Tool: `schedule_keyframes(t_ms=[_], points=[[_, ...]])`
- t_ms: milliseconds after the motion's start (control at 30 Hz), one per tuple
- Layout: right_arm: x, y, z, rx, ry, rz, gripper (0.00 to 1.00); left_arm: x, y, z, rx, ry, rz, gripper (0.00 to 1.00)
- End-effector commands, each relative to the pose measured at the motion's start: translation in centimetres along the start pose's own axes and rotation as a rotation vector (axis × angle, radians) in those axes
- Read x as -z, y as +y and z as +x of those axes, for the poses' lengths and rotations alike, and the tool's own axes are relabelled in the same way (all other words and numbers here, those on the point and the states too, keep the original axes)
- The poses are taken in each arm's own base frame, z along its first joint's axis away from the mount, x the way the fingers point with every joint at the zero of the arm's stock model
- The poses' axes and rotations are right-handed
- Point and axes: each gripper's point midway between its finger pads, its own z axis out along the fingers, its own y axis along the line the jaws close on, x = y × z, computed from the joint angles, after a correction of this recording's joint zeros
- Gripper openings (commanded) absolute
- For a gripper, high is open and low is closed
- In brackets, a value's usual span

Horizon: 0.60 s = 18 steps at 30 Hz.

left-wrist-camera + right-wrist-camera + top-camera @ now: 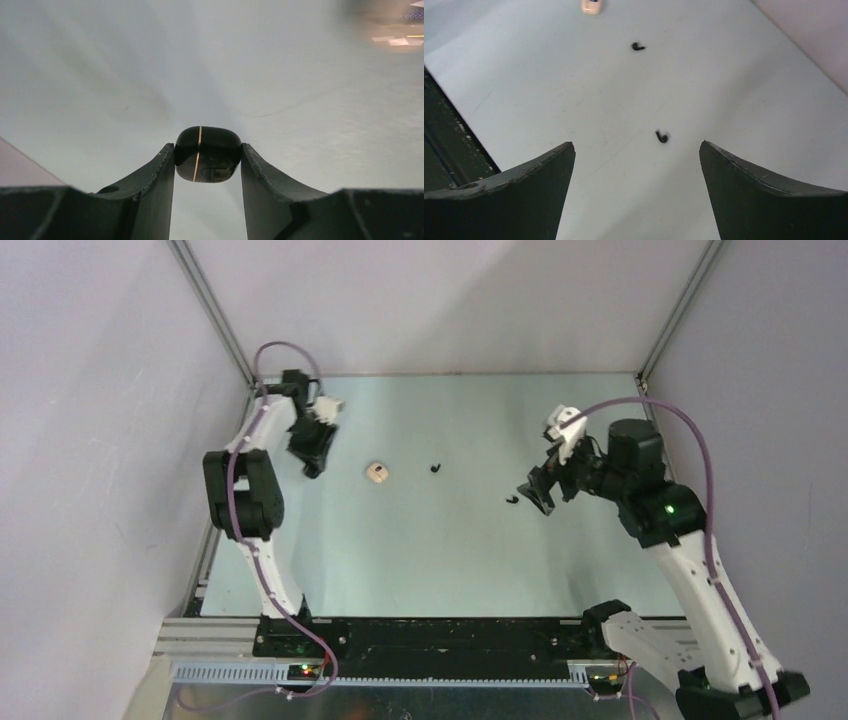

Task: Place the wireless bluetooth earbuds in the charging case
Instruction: Pick up the charging case at the center of the board.

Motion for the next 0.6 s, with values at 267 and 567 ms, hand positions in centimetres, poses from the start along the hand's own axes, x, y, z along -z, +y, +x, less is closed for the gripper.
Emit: schedule_keyframes(t_ms=[267, 567], points=[[-8.3, 2.6, -4.5, -0.193, -0.131, -0.337, 0.99, 12.1, -25.5, -5.7, -0.717, -0.508, 0.231, 0.25], [-13.2, -0.7, -3.7, -0.574, -0.112, -0.46, 0.9, 15.8, -33.1, -2.7, -0.994, -0.712, 0.223, 0.25]])
